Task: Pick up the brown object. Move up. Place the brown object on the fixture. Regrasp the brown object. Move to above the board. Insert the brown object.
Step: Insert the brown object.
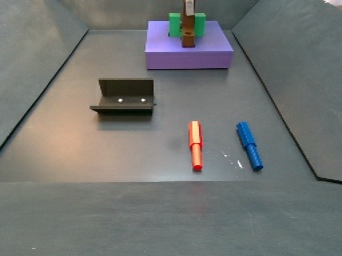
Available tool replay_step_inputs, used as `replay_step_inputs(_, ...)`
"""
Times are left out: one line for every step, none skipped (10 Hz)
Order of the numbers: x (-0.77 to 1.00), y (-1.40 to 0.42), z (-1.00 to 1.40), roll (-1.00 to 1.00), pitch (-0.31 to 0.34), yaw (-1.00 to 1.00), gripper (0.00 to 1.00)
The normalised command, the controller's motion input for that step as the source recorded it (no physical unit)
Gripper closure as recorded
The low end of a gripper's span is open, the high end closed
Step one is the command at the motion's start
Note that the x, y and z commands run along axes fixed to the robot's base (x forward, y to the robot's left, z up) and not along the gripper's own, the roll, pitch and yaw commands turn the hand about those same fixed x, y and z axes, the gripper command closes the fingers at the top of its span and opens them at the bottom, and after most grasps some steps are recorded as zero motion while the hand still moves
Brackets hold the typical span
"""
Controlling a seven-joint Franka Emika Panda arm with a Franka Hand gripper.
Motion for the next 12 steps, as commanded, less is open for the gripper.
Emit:
replay_step_inputs(0.00, 0.00, -0.16, 0.11, -0.026, 0.00, 1.00)
replay_step_inputs(0.00, 0.00, -0.19, 0.09, -0.033, 0.00, 1.00)
replay_step_inputs(0.11, 0.00, -0.15, 0.06, -0.030, 0.09, 1.00)
replay_step_inputs(0.11, 0.00, -0.11, 0.05, -0.034, 0.09, 1.00)
replay_step_inputs(0.14, 0.00, -0.07, 0.04, -0.020, 0.06, 1.00)
replay_step_inputs(0.22, -0.01, 0.00, 0.04, 0.000, 0.06, 1.00)
replay_step_inputs(0.24, -0.03, 0.00, 0.04, 0.000, 0.05, 1.00)
replay_step_inputs(0.13, -0.05, -0.10, 0.03, 0.000, 0.08, 1.00)
replay_step_inputs(0.00, -0.10, -0.17, 0.03, -0.003, 0.05, 1.00)
replay_step_inputs(-0.13, -0.07, -0.15, 0.03, 0.000, 0.00, 1.00)
replay_step_inputs(-0.20, -0.05, -0.10, 0.05, 0.000, 0.00, 1.00)
replay_step_inputs(-0.17, -0.09, -0.02, 0.03, 0.000, 0.00, 1.00)
